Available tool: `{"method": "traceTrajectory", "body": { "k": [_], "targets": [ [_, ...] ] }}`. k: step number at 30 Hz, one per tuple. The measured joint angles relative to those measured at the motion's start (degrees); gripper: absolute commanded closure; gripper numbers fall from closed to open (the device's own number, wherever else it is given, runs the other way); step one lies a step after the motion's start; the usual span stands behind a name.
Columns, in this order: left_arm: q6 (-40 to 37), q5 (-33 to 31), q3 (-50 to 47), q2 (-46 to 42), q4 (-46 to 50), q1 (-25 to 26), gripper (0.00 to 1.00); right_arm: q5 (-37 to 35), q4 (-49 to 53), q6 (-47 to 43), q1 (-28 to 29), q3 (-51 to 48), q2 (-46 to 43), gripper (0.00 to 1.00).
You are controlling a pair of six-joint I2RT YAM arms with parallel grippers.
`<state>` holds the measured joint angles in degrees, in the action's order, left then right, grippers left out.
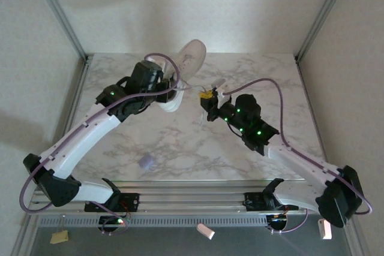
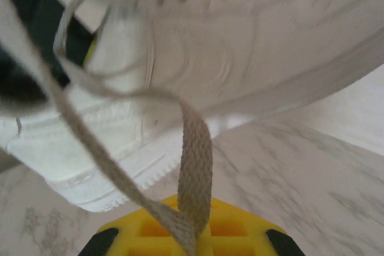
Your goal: Tie the shoes
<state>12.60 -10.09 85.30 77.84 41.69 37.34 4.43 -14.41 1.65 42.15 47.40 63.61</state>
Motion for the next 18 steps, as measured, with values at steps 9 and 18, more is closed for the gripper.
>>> {"method": "traceTrajectory", "body": {
  "k": [9,18],
  "targets": [
    [8.59,-5.92,-12.79,0.85,-8.63,4.98,1.00,-6.80,36.98,-2.12,0.00,16.09,-4.87,1.00],
    [21.97,-17.00,-18.99,5.44,-16.20,12.61,1.00,-4.98,63.28,-0.04,0.00,25.00,-1.84,0.98]
  ]
}}
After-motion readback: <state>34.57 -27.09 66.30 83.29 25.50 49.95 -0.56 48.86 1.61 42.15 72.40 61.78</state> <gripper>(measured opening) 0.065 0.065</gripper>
